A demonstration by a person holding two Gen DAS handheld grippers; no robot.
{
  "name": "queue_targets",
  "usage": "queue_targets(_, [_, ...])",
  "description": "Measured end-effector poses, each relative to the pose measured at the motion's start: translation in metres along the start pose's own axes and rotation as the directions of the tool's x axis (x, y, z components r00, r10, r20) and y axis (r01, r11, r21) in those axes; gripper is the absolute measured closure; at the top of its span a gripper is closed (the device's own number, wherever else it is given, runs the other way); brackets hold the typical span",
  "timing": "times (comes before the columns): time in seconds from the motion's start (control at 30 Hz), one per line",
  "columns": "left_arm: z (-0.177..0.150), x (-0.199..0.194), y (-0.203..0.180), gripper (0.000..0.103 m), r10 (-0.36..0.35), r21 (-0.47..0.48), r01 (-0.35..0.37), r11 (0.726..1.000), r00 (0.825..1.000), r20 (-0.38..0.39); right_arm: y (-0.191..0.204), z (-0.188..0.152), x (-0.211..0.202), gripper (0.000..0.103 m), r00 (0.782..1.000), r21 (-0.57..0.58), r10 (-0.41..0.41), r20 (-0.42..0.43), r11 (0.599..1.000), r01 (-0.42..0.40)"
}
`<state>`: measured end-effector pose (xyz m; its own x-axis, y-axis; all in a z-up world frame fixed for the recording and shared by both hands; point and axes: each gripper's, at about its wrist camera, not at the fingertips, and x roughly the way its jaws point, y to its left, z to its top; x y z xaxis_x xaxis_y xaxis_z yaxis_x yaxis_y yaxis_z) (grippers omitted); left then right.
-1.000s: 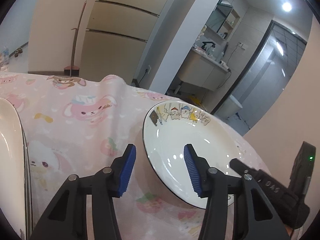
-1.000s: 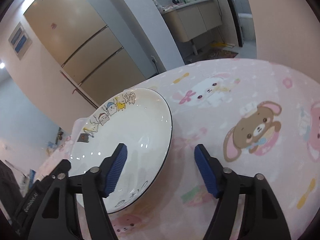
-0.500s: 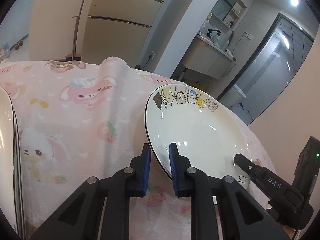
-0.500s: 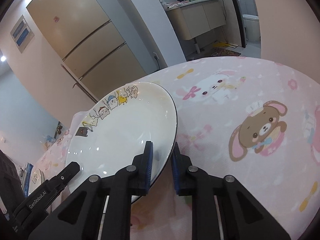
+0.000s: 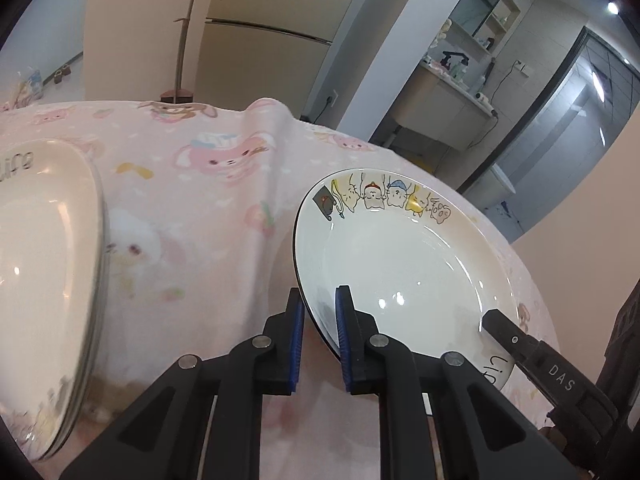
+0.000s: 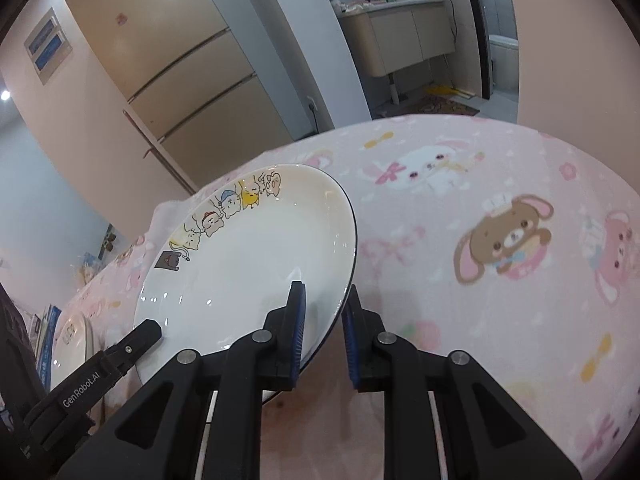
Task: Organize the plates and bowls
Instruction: 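Lift the cartoon-rim plate with both tools and carry it toward the 'life' plates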
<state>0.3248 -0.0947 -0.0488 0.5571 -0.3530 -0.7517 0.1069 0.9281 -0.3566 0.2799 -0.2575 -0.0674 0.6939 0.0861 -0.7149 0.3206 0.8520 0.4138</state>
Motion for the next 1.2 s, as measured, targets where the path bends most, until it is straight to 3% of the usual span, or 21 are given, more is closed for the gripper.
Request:
queue_targets(0.2, [-0.035,-0.039,0.005,0.086,0.062,0.054,-0.059,0.997,0.997,-0.050,0.010,-0.031,-0.027,0.085,0.999,-0.077,-0.017,-0.050,0.997,0.013])
queue_targets(0.37, [-0.075,-0.081,0.024,0.086,0.060,0.055,-0.056,0.997,0.996,-0.066,0.013,-0.071,-0.055,0.084,0.993,-0.122,0.016,-0.114,0.992,-0.030])
queue_targets(0.6, [-0.134,-0.147,0.050,0.086,0.088,0.051,-0.086,0.995,0.995,-0.039,0.031,-0.130,-0.096,0.082,0.985,-0.221,0.067,-0.159,0.970,-0.101])
queue_targets(0.73, [-0.157,-0.187,0.064,0.085,0.110,0.059,-0.111,0.992,0.994,0.021,0.035,-0.165,-0.101,0.081,0.959,-0.214,0.112,-0.260,0.962,-0.170])
queue_targets(1.1, [-0.210,-0.237,0.123,0.085,0.117,0.014,-0.117,0.993,0.993,0.030,0.076,-0.235,-0.133,0.080,0.943,-0.328,0.119,-0.312,0.918,-0.224])
queue_targets(1.2, [-0.217,-0.236,0.138,0.085,0.074,-0.015,-0.074,0.997,0.997,0.008,0.085,-0.243,-0.133,0.076,0.945,-0.385,0.099,-0.312,0.896,-0.221])
